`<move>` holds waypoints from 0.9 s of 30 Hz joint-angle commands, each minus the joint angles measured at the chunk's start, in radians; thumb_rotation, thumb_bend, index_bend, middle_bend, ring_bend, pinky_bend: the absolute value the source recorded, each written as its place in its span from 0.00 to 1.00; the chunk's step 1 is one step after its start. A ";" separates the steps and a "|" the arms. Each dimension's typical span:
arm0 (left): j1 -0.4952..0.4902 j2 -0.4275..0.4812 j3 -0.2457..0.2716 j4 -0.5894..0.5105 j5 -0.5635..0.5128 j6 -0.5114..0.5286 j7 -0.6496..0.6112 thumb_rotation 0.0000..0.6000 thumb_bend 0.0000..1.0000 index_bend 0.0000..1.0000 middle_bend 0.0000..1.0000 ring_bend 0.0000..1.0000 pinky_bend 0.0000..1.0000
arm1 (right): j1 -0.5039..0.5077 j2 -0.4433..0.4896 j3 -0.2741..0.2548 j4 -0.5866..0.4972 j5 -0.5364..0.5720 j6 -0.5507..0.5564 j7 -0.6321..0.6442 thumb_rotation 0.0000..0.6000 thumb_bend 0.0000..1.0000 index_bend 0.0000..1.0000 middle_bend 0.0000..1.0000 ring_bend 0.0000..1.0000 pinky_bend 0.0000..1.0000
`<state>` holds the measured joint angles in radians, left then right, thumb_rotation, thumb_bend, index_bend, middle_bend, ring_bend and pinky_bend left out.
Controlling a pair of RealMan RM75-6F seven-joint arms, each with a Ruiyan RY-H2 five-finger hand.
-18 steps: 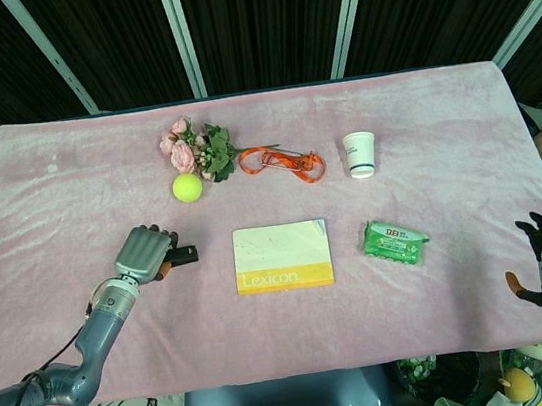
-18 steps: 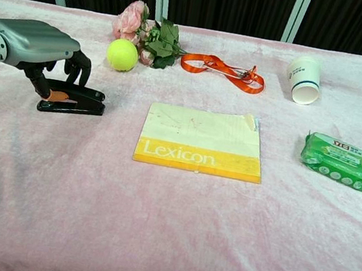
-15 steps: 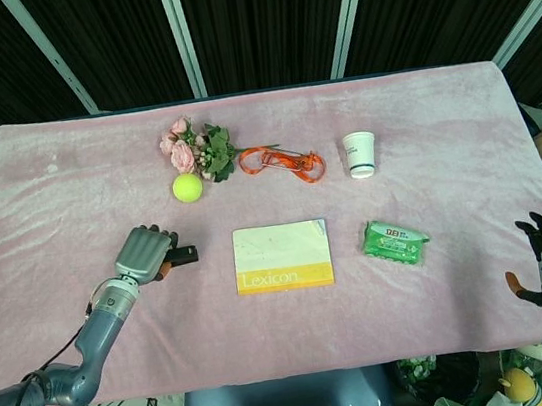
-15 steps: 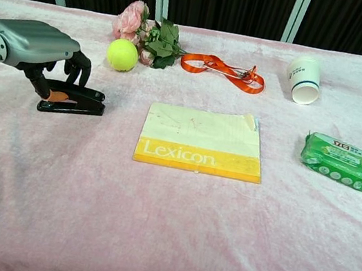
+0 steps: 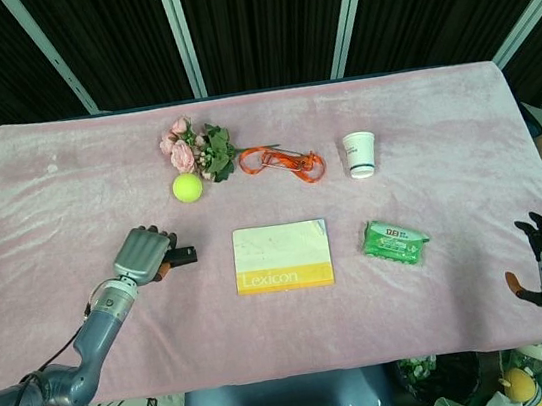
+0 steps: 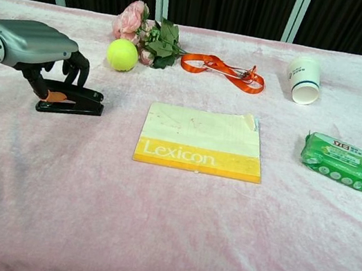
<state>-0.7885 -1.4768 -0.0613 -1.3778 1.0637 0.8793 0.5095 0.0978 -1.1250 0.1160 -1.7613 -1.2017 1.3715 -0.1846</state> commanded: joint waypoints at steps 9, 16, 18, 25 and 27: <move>0.005 -0.005 0.001 0.014 0.021 0.003 -0.023 1.00 0.38 0.42 0.52 0.32 0.43 | 0.000 0.000 -0.001 -0.002 0.003 0.000 -0.002 1.00 0.24 0.18 0.06 0.19 0.23; 0.006 -0.002 0.000 0.016 0.028 0.004 -0.027 1.00 0.38 0.42 0.52 0.32 0.43 | 0.000 0.000 0.000 -0.001 0.003 0.000 -0.003 1.00 0.24 0.18 0.06 0.19 0.23; 0.007 0.000 -0.002 0.012 0.029 0.005 -0.030 1.00 0.38 0.42 0.52 0.32 0.43 | 0.000 0.000 0.000 -0.002 0.004 -0.001 -0.002 1.00 0.24 0.18 0.06 0.19 0.23; 0.001 0.052 -0.036 -0.058 0.059 0.040 -0.052 1.00 0.38 0.43 0.52 0.32 0.43 | 0.000 0.004 0.003 -0.002 0.011 -0.004 0.005 1.00 0.24 0.18 0.06 0.19 0.23; -0.002 0.070 -0.058 -0.091 0.072 0.058 -0.068 1.00 0.38 0.43 0.52 0.32 0.43 | 0.001 0.003 0.001 -0.003 0.009 -0.006 0.003 1.00 0.24 0.18 0.06 0.19 0.23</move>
<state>-0.7870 -1.4250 -0.0995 -1.4428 1.1218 0.9202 0.4566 0.0985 -1.1218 0.1177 -1.7637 -1.1919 1.3663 -0.1807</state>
